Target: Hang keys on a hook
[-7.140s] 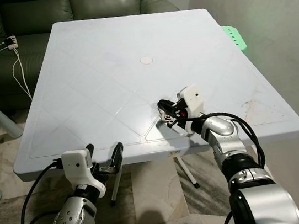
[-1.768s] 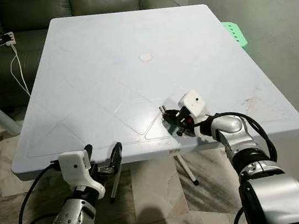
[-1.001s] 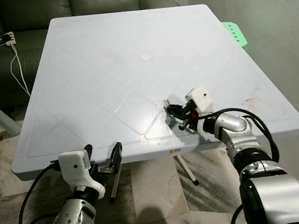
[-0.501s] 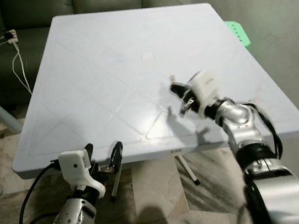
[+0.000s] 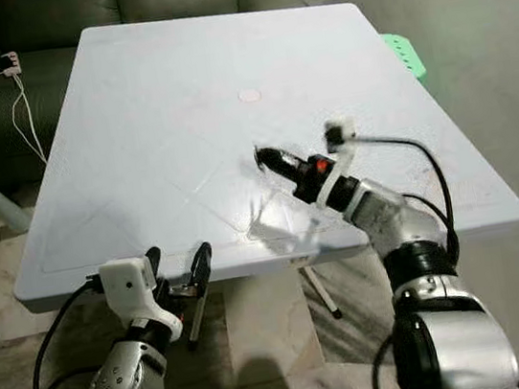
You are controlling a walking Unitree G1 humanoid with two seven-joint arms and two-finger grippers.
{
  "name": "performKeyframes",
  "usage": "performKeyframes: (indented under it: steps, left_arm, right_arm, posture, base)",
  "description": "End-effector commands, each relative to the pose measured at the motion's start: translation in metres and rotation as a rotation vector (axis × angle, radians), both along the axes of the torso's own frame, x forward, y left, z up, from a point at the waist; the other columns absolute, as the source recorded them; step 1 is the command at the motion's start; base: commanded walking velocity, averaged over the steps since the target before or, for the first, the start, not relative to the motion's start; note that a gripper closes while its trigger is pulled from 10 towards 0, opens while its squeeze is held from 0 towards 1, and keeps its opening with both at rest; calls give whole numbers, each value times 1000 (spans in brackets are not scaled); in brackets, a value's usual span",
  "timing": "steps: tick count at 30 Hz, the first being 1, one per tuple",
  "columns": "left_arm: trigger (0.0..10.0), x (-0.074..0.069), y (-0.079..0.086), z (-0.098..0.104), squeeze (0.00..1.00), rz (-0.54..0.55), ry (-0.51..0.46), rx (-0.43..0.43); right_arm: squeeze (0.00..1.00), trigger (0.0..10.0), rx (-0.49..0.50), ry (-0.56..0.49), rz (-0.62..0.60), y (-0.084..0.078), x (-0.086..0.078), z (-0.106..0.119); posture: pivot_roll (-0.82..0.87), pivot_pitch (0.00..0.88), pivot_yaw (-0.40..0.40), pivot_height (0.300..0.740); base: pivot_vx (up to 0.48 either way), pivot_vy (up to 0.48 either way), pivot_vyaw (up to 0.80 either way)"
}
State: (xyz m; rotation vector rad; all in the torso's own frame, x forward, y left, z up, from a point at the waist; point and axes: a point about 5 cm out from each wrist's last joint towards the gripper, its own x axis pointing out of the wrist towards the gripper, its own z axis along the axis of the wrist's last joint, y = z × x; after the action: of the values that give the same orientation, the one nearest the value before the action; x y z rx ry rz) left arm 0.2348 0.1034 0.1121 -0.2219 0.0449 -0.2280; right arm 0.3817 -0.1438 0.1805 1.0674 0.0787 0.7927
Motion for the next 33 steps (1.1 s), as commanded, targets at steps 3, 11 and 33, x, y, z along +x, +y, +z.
performKeyframes:
  steps: [3, 11, 33]
  left_arm:
    - [10000, -2, -8, -5, 0, -7, 33, -33]
    - [10000, 1, -9, -3, 0, -7, 25, -42]
    - [10000, 41, 46, 35, 0, 153, -145, 19]
  right_arm:
    - [0, 10000, 250, 298, -237, -21, 11, -13]
    - [0, 10000, -598, 134, -761, -68, -3, -21]
    - [0, 10000, -778, -450, -696, -16, -57, -14]
  posture:
    - [84, 145, -128, 740]
    - [77, 134, -123, 740]
    - [66, 98, -108, 740]
  base:
    - [0, 0, 0]
    - [0, 0, 0]
    - [0, 0, 0]
